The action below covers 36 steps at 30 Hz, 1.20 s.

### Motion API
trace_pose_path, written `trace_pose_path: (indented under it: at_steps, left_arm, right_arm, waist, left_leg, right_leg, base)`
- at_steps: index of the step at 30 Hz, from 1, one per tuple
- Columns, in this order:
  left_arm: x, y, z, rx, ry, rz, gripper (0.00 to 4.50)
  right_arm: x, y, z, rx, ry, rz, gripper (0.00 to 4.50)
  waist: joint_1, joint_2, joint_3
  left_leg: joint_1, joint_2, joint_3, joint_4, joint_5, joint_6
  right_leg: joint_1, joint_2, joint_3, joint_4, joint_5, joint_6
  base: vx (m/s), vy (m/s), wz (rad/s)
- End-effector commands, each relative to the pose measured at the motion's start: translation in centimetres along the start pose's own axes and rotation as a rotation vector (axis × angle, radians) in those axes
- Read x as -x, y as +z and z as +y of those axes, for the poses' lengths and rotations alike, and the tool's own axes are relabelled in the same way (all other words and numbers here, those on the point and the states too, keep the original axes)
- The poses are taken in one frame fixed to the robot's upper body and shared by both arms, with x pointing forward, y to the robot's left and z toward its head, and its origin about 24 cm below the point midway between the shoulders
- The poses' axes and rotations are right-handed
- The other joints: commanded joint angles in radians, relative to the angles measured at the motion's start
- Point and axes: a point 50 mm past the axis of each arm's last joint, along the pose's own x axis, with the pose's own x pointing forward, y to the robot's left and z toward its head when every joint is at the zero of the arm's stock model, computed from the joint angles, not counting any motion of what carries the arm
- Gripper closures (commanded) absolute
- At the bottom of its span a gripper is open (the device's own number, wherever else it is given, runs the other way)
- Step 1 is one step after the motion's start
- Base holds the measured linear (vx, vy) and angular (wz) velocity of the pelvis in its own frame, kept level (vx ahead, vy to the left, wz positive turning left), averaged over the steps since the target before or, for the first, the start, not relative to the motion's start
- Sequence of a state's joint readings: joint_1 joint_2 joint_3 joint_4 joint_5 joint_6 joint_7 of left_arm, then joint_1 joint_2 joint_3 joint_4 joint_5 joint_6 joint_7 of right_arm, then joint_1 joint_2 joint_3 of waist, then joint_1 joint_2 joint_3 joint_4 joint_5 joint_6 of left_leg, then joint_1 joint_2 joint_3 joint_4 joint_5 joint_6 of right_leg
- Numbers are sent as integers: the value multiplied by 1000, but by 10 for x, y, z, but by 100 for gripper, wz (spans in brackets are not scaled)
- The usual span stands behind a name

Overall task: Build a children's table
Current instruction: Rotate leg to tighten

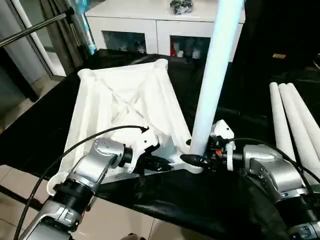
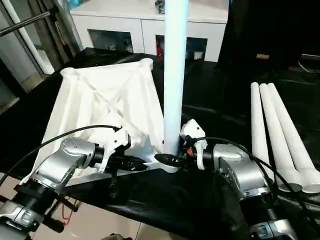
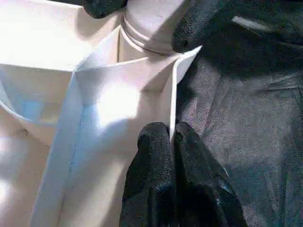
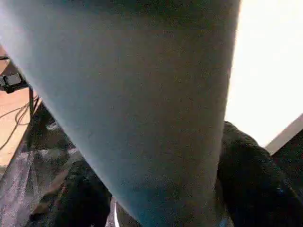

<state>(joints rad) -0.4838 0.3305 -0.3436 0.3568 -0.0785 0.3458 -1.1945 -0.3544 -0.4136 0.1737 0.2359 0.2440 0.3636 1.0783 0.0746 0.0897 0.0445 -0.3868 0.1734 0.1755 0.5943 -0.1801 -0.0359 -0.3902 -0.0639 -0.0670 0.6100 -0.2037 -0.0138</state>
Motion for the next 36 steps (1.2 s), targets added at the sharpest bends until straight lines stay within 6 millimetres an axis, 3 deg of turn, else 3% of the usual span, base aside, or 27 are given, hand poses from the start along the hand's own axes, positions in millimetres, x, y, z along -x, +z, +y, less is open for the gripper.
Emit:
trace_pose_path:
  at_steps: [1,9,12,14,15,16,17,18,19,20,21,22,23,24,26,31,32,36]
  left_arm:
    - [-5,14,-5,-36,-47,-44,450]
    - [-7,14,-1,-23,10,-50,450]
    - [-15,18,10,4,133,-63,450]
    - [-25,23,19,41,247,-70,450]
    - [-25,23,19,41,247,-70,450]
    - [-37,28,26,85,349,-77,450]
    - [-42,31,28,96,372,-80,450]
    - [-47,33,28,100,385,-83,450]
    - [-50,34,27,98,382,-84,450]
    - [-52,35,25,89,373,-80,450]
    - [-54,35,24,74,364,-72,450]
    - [-55,36,23,57,353,-61,450]
    - [-56,36,22,48,343,-59,450]
    - [-56,37,22,46,339,-62,450]
    - [-56,36,22,46,332,-66,450]
    - [-49,31,18,18,273,-77,450]
    - [-47,30,17,9,255,-82,450]
    - [-38,27,12,-29,191,-81,450]
  right_arm:
    - [-11,2,11,-4,88,-2,186]
    - [-16,-5,13,-34,69,8,204]
    - [-26,-12,8,-72,-52,5,206]
    - [-39,-17,-1,-125,-228,-12,210]
    - [-39,-17,-1,-125,-228,-12,210]
    - [-56,-26,-12,-234,-431,9,212]
    - [-62,-29,-14,-274,-495,22,214]
    - [-69,-30,-13,-282,-517,32,216]
    - [-74,-30,-11,-264,-517,37,216]
    - [-77,-28,-10,-244,-516,45,216]
    - [-81,-27,-8,-220,-512,52,185]
    - [-83,-25,-7,-219,-492,42,185]
    - [-84,-23,-6,-233,-478,23,167]
    - [-84,-22,-6,-246,-474,8,156]
    - [-82,-19,-8,-270,-464,-24,146]
    - [-70,-5,-15,-162,-420,-70,103]
    - [-66,-2,-15,-141,-394,-80,95]
    - [-48,5,-11,-60,-257,-96,95]
  waist:
    - [-2,-21,-61]
    - [-1,-23,-61]
    - [-4,-26,-58]
    - [-13,-24,-52]
    - [-22,-25,-49]
    - [-24,-25,-51]
    - [-42,-20,-40]
    - [-48,-21,-40]
    - [-58,-26,-41]
    - [-58,-27,-40]
    - [-61,-32,-41]
    - [-62,-30,-43]
    - [-64,-36,-44]
    - [-64,-32,-44]
    - [-69,-34,-43]
    - [-70,-32,-46]
    - [-68,-38,-47]
    - [-58,-33,-58]
  left_leg:
    - [16,59,-21,-64,-161,78]
    - [14,57,-20,-61,-148,82]
    - [16,56,-20,-63,-167,72]
    - [21,52,-20,-67,-214,41]
    - [24,51,-25,-72,-253,18]
    - [25,51,-27,-73,-261,13]
    - [31,48,-29,-77,-325,-14]
    - [34,46,-34,-79,-360,-24]
    - [29,45,-39,-81,-391,-25]
    - [29,44,-38,-81,-397,-20]
    - [38,43,-35,-79,-414,-14]
    - [37,43,-37,-79,-409,-11]
    - [33,44,-36,-81,-393,-3]
    - [32,45,-37,-81,-387,1]
    - [33,47,-36,-82,-398,3]
    - [31,50,-37,-84,-407,5]
    - [28,51,-37,-85,-397,11]
    - [18,54,-28,-79,-269,54]
  right_leg:
    - [44,-83,49,-78,-183,-214]
    - [45,-84,49,-80,-195,-206]
    - [43,-83,49,-83,-227,-200]
    - [37,-85,50,-95,-316,-185]
    - [39,-84,45,-98,-370,-175]
    - [41,-85,45,-98,-379,-170]
    - [29,-85,43,-104,-443,-167]
    - [33,-85,39,-108,-484,-154]
    - [41,-89,39,-116,-520,-121]
    - [38,-89,40,-120,-531,-112]
    - [29,-88,43,-127,-543,-105]
    - [31,-89,44,-123,-537,-108]
    - [34,-89,46,-123,-527,-109]
    - [34,-89,47,-121,-520,-111]
    - [31,-88,46,-122,-510,-121]
    - [31,-89,49,-119,-479,-136]
    - [36,-89,49,-117,-463,-138]
    - [49,-89,53,-97,-249,-195]
  base:
    - [0,0,0]
    - [0,0,0]
    - [0,0,0]
    - [0,0,0]
    - [0,0,0]
    - [0,0,0]
    - [0,0,0]
    - [0,0,0]
    - [0,0,0]
    - [0,0,0]
    - [0,0,0]
    - [0,0,0]
    - [0,0,0]
    - [0,0,0]
    - [0,0,0]
    - [0,0,0]
    - [0,0,0]
    - [0,0,0]
